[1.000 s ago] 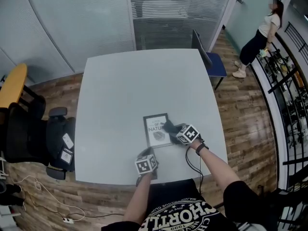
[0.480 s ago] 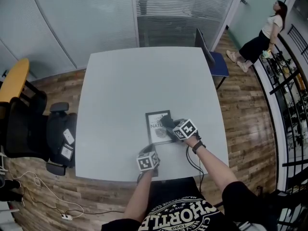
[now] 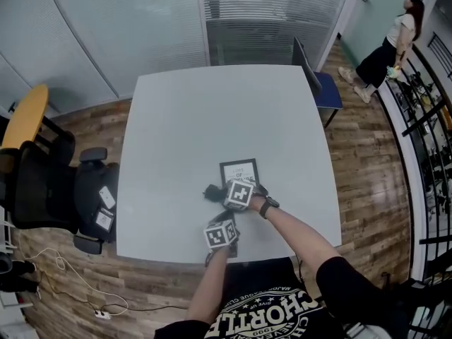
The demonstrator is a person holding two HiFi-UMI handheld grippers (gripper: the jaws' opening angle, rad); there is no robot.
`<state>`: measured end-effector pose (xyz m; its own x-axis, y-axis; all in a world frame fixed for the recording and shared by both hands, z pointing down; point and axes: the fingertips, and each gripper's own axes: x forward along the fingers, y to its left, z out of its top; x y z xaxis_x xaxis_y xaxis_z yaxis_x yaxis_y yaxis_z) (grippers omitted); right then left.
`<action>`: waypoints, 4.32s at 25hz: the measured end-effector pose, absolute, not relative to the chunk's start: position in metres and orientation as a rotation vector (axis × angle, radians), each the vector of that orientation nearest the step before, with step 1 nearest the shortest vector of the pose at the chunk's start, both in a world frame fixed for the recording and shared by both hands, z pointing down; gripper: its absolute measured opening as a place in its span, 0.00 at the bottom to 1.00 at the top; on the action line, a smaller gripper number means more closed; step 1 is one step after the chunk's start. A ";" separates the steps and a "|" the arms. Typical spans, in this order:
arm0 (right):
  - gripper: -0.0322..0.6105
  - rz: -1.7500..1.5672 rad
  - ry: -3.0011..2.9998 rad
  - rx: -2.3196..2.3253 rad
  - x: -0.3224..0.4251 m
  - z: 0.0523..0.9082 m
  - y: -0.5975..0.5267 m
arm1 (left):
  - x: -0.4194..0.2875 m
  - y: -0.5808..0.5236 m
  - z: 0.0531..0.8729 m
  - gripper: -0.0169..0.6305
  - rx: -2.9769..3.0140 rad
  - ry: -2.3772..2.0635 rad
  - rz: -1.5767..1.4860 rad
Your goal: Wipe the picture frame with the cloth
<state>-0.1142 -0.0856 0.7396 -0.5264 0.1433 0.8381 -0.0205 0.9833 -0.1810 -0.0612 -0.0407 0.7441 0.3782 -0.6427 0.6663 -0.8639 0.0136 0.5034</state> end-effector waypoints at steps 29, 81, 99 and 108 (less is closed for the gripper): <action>0.18 0.434 -2.110 0.368 0.057 0.735 -0.128 | -0.063 -0.033 0.747 0.02 1.705 -1.306 0.381; 0.17 0.355 -2.496 0.718 0.034 0.596 -0.115 | -0.092 -0.039 0.608 0.02 1.998 -1.402 0.240; 0.17 -0.078 -2.635 1.545 0.107 0.368 -0.080 | -0.068 -0.047 0.373 0.02 2.397 -1.830 0.000; 0.17 -0.061 -2.665 1.490 0.141 0.360 -0.069 | -0.022 -0.038 0.372 0.02 2.351 -1.866 0.036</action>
